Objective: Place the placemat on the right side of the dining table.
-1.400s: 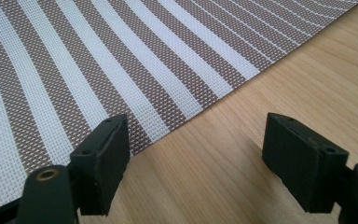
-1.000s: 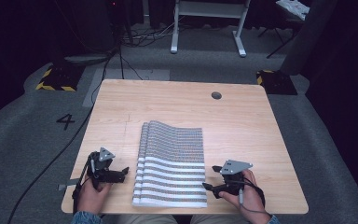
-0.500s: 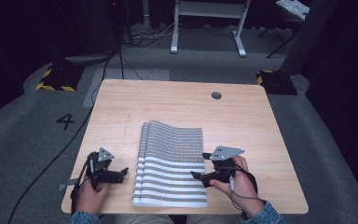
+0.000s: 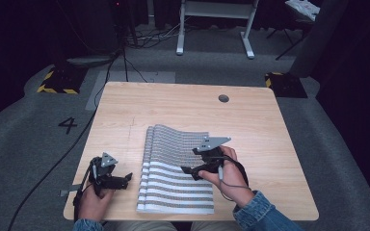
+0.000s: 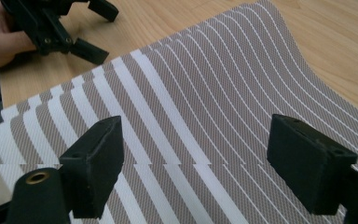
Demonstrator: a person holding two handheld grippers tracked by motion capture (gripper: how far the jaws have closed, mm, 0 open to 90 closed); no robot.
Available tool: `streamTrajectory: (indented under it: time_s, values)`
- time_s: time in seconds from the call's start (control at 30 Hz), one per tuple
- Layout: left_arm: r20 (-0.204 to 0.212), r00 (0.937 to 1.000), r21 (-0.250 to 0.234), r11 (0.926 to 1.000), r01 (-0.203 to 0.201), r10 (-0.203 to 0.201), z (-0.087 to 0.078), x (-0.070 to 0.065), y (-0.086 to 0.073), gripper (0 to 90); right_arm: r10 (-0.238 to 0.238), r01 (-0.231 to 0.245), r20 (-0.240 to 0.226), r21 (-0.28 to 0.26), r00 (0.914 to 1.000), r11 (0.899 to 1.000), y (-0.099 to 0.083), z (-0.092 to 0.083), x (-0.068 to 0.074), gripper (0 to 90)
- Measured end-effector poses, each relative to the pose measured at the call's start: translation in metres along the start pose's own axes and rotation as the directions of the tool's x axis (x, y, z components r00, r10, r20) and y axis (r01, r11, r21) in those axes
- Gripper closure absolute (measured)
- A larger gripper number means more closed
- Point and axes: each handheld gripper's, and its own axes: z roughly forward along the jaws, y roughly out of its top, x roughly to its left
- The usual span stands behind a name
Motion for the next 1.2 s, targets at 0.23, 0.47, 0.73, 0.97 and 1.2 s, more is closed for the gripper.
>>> streamTrajectory:
  time_s: [0.23,0.47,0.73,0.97,1.2]
  values:
    - [0.0,1.0,0.003,1.0,-0.001,0.001,0.001,0.0,0.001,0.2,0.004,-0.003,-0.025,0.046,0.9997,0.999,0.015,0.041,0.015,24.0]
    - [-0.001,1.0,0.003,1.0,-0.001,0.001,0.001,0.0,0.001,0.2,0.042,-0.041,-0.019,0.038,0.999,0.998,0.027,0.076,0.027,19.2]
    - [-0.002,1.0,0.006,1.0,0.006,-0.006,0.0,-0.001,0.001,0.5,0.025,-0.028,0.033,0.098,0.9992,0.995,0.036,0.113,0.037,15.8]
    - [0.002,1.0,0.002,1.0,0.008,-0.008,0.0,-0.001,0.0,0.5,0.049,-0.058,0.071,0.131,0.9963,0.99,0.026,0.131,0.037,13.7]
    - [0.003,1.0,0.002,1.0,0.009,-0.009,0.0,-0.001,0.0,0.5,0.09,-0.098,0.073,0.112,0.9932,0.989,0.02,0.133,0.037,13.0]
